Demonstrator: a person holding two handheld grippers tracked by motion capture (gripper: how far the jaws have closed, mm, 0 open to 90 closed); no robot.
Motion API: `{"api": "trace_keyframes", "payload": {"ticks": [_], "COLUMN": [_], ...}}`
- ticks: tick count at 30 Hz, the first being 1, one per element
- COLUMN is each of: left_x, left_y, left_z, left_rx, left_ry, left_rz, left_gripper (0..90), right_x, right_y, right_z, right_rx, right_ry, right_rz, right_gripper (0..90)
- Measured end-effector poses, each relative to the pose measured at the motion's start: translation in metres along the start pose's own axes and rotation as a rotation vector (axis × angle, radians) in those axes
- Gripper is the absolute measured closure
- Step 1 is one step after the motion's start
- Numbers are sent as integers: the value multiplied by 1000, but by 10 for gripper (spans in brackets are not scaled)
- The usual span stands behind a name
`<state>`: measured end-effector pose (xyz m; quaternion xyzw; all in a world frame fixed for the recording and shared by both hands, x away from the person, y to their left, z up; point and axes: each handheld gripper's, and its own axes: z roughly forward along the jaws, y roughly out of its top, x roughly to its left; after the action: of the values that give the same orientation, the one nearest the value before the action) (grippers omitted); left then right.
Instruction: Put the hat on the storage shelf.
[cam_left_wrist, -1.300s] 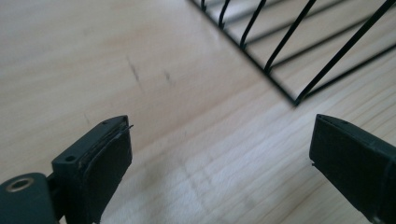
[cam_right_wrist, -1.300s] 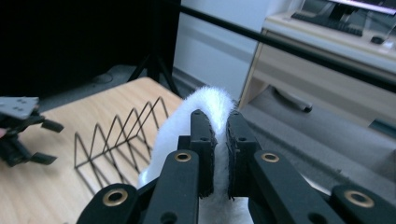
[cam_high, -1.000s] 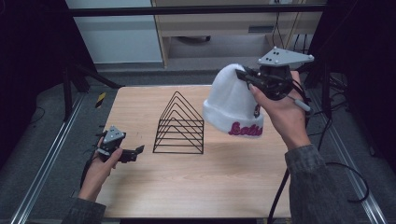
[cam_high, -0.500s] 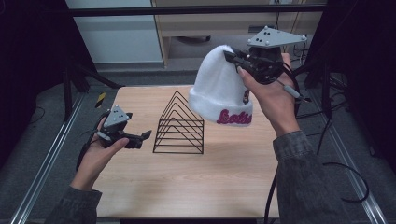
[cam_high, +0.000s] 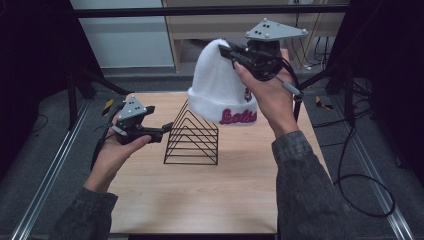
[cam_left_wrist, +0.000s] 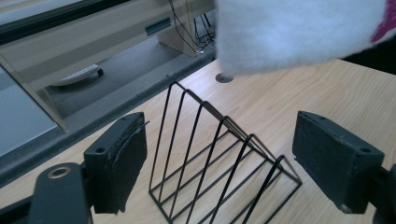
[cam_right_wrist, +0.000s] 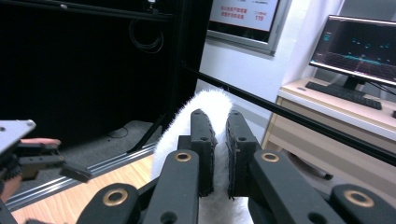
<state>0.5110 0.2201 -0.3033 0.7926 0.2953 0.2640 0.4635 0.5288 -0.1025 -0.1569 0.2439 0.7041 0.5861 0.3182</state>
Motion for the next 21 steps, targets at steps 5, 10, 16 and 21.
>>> {"api": "trace_keyframes", "payload": {"ticks": [5, 10, 16, 21], "left_x": [6, 14, 25, 30], "left_y": [8, 12, 12, 11], "left_z": [11, 17, 25, 29], "left_rx": [1, -18, -16, 10], "left_ry": [-11, -35, -39, -68], "left_rz": [-18, -41, -106, -123], "left_gripper": [207, 240, 345, 599], "right_x": [6, 14, 25, 32], "right_y": [2, 3, 1, -1], "right_z": [14, 30, 43, 53], "right_rx": [-7, 2, 13, 31], "right_ry": [39, 79, 116, 130], "right_rz": [19, 18, 6, -20], "right_gripper": [842, 842, 841, 841]}}
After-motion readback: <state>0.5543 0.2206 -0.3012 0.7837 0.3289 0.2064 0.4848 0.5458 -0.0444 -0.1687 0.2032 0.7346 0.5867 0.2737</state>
